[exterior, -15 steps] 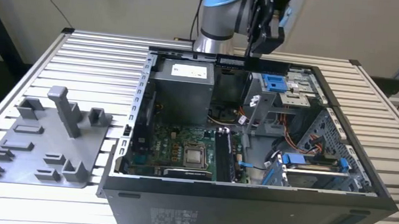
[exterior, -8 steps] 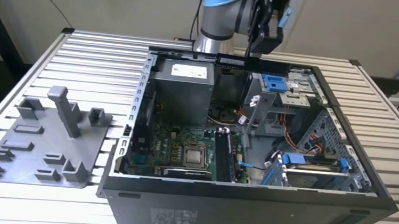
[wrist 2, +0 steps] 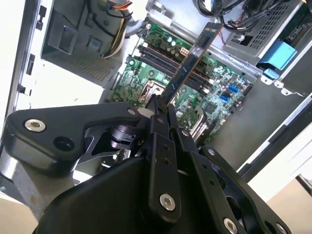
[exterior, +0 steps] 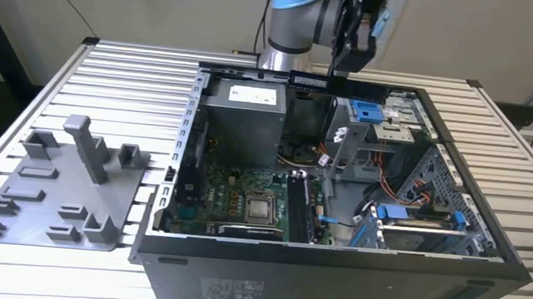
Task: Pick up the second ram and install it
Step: 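Insert the second ram into the second slot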
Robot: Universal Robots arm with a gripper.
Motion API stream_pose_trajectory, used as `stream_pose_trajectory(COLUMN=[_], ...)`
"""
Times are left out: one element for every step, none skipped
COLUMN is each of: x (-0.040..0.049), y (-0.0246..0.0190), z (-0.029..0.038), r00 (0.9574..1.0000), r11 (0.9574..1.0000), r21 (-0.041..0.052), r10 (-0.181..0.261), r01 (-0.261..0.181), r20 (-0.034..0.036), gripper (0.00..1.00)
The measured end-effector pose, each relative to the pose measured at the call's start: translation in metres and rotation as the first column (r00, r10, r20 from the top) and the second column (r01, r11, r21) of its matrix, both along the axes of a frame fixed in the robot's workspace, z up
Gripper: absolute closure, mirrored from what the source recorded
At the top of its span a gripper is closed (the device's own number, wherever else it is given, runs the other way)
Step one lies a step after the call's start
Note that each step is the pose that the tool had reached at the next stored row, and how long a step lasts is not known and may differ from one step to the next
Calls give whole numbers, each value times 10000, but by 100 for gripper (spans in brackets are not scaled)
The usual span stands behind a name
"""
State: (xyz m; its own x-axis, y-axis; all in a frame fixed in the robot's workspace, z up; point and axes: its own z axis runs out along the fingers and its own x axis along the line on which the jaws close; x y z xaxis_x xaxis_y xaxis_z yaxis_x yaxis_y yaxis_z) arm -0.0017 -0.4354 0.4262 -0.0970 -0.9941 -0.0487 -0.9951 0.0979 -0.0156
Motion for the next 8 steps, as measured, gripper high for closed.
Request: stream_pose_trajectory(x=[0, 0, 0, 0, 0, 0, 0, 0], y=[0, 0, 0, 0, 0, 0, 0, 0], z=[0, 0, 0, 0, 0, 0, 0, 0], r00=[10000, 10000, 9999, 9999, 9998, 9998, 9998, 9998], r11=[10000, 10000, 9999, 9999, 9998, 9998, 9998, 9998], r21=[1, 0, 1, 1, 1, 0, 1, 0], r10=[-48, -92, -130, -159, -180, -192, -195, -195], r01=[48, 92, 130, 159, 180, 192, 195, 195], r20=[0, 0, 0, 0, 0, 0, 0, 0], gripper=[86, 86, 86, 86, 86, 86, 86, 86])
